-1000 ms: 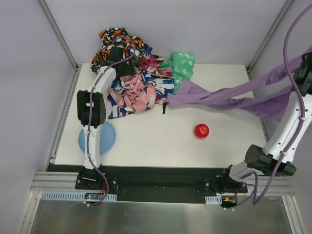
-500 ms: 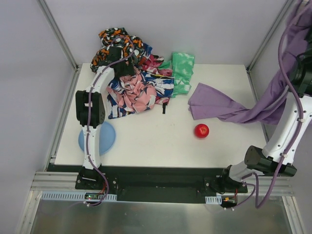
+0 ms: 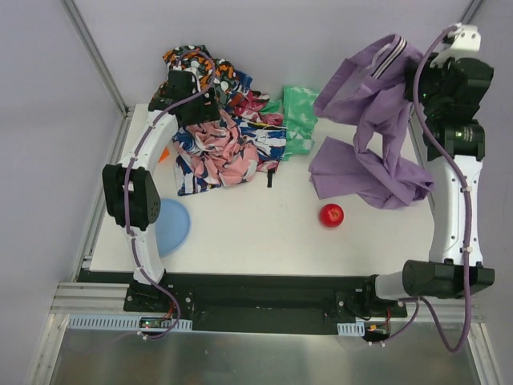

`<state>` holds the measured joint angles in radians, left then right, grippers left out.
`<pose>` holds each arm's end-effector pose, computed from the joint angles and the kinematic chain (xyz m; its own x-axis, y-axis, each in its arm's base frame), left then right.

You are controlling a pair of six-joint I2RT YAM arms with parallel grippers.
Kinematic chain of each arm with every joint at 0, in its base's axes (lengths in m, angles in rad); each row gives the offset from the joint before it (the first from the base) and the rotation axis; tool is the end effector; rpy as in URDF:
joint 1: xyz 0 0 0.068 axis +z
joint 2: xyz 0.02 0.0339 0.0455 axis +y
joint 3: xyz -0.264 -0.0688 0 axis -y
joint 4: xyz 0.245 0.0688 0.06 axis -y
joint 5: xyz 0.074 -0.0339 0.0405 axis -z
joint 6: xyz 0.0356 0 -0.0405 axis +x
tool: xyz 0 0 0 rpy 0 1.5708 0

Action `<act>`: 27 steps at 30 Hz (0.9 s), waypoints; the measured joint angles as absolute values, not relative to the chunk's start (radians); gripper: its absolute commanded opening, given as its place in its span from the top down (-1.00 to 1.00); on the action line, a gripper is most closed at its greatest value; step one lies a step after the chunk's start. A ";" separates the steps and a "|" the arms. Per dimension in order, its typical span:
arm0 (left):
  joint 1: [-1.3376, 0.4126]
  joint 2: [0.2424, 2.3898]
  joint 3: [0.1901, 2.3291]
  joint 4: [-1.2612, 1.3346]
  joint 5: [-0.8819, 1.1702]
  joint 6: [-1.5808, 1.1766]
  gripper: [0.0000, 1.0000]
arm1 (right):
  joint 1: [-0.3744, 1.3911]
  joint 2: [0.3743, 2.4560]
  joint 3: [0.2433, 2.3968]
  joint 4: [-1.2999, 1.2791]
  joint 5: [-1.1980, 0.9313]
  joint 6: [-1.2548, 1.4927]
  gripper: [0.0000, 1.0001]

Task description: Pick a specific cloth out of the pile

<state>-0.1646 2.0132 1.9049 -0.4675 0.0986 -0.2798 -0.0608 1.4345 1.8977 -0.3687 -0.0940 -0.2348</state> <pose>0.4679 -0.0813 0.3257 -0.5838 -0.1816 -0.7913 0.0867 0.9552 -0.2832 0.2851 -0.0140 0.5485 0.0992 -0.2381 -0.9662 -0.0100 0.9707 -0.2402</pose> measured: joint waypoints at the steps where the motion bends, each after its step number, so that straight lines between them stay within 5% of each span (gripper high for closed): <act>1: -0.172 1.986 1.890 -0.468 0.099 -0.280 -0.98 | -0.062 1.404 1.825 -0.358 -0.075 -0.215 0.99; 11: -0.304 1.819 1.789 -0.468 0.064 -0.270 -0.98 | -0.155 1.199 1.254 -0.286 0.129 -0.004 0.99; 20: -0.372 1.611 1.532 -0.446 0.057 -0.318 -0.98 | -0.170 1.487 1.059 -0.294 0.204 0.097 0.99; 22: -0.371 1.530 1.419 -0.426 0.075 -0.349 -0.98 | -0.172 1.605 1.095 -0.316 0.218 0.105 0.64; 25: -0.374 1.388 1.221 -0.373 0.080 -0.391 -0.98 | -0.175 1.718 1.161 -0.348 0.220 0.107 -0.44; 27: -0.375 1.295 1.107 -0.356 0.080 -0.415 -0.98 | -0.175 1.727 1.181 -0.367 0.214 0.103 -0.91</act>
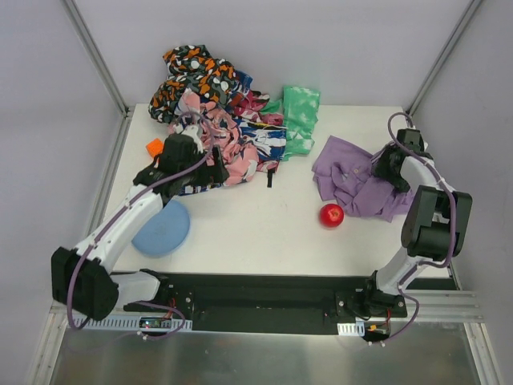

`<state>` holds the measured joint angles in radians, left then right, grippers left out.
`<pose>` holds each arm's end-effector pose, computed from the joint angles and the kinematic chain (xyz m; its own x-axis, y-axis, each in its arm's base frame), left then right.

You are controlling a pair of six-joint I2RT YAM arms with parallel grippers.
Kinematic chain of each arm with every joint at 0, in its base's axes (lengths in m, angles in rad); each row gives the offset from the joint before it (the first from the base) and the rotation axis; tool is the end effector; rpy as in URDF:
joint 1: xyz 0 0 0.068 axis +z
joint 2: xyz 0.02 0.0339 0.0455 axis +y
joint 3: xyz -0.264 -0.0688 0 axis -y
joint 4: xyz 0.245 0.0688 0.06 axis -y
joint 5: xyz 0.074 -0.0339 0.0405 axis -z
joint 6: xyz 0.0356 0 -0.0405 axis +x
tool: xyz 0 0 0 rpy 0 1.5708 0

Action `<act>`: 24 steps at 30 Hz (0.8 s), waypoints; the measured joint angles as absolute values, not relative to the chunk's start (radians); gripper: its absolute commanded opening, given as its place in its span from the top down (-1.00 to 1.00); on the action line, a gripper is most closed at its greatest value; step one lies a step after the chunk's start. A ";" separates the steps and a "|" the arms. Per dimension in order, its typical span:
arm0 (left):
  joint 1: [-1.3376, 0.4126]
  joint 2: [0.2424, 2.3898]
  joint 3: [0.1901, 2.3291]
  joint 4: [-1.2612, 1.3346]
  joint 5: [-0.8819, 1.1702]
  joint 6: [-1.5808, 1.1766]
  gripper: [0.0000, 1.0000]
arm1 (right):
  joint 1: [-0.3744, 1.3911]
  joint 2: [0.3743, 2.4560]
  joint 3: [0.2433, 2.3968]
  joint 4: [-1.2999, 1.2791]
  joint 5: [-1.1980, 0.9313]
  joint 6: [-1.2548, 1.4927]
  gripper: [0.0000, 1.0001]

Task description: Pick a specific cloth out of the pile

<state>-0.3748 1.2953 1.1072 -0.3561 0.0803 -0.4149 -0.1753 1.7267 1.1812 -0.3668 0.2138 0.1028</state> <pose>0.2723 -0.1102 0.3240 -0.6138 -0.1903 -0.7662 0.1982 0.9023 -0.3829 0.3612 -0.0716 0.2124 -0.7441 0.2336 -0.6259 0.3766 0.9205 -0.1041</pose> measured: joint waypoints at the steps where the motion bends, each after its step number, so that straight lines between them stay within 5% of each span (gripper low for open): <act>1: -0.379 1.249 1.054 -0.347 0.080 -0.426 -0.98 | -0.175 1.718 1.190 -0.382 0.210 0.093 -0.91; 11: -0.381 0.982 0.813 -0.310 0.091 -0.489 -0.98 | -0.160 1.256 1.176 -0.495 0.189 0.029 -0.91; 24: -0.381 0.813 0.717 -0.286 0.094 -0.525 -0.98 | -0.159 0.813 0.717 -0.493 0.177 0.083 -0.91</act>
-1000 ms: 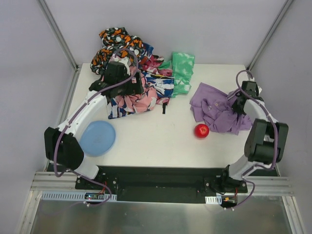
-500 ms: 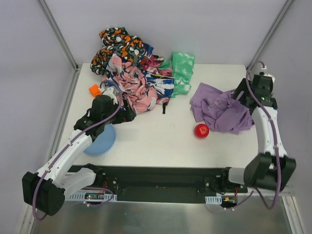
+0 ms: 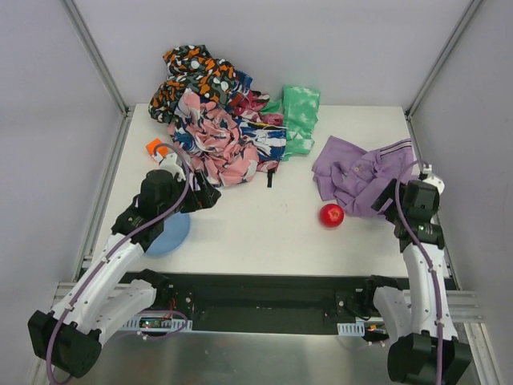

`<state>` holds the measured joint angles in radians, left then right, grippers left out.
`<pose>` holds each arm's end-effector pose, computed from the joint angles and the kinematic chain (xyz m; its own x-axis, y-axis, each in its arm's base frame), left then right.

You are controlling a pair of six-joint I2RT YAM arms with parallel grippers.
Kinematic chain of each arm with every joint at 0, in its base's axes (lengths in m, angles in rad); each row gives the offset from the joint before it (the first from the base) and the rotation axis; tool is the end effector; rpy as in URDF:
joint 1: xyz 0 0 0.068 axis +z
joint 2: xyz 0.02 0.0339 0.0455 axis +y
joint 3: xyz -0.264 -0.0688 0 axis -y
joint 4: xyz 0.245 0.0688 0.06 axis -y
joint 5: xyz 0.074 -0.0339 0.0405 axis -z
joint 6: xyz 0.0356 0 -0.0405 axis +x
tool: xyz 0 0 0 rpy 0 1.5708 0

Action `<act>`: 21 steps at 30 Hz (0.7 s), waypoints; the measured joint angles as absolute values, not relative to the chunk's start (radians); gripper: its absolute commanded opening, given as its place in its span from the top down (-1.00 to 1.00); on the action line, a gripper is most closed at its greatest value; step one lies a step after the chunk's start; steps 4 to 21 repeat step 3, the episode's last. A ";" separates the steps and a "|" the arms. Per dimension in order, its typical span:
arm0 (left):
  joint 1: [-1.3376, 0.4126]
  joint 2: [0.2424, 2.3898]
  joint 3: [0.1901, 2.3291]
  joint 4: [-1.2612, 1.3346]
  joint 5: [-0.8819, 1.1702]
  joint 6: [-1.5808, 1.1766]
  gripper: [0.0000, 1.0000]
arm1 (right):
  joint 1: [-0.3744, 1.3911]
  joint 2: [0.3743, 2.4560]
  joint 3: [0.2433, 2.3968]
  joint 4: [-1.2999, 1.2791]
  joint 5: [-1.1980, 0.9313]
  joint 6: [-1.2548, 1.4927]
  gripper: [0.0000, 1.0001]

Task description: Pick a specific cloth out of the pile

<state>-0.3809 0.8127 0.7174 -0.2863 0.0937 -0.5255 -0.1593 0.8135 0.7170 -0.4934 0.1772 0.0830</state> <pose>0.1748 -0.0736 0.3009 -0.5252 -0.3277 -0.7854 0.2165 0.8411 -0.4957 0.1756 -0.0346 0.2808 -0.5224 0.1666 -0.8363 0.3453 0.9381 -0.0288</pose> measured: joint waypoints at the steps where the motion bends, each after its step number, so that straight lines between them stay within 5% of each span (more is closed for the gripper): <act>1: -0.381 0.811 0.712 -0.286 0.093 -0.529 -0.98 | -0.159 0.782 0.680 -0.489 0.176 0.092 -0.91; 21: -0.381 0.810 0.706 -0.287 0.092 -0.532 -0.98 | -0.159 0.745 0.640 -0.480 0.177 0.103 -0.91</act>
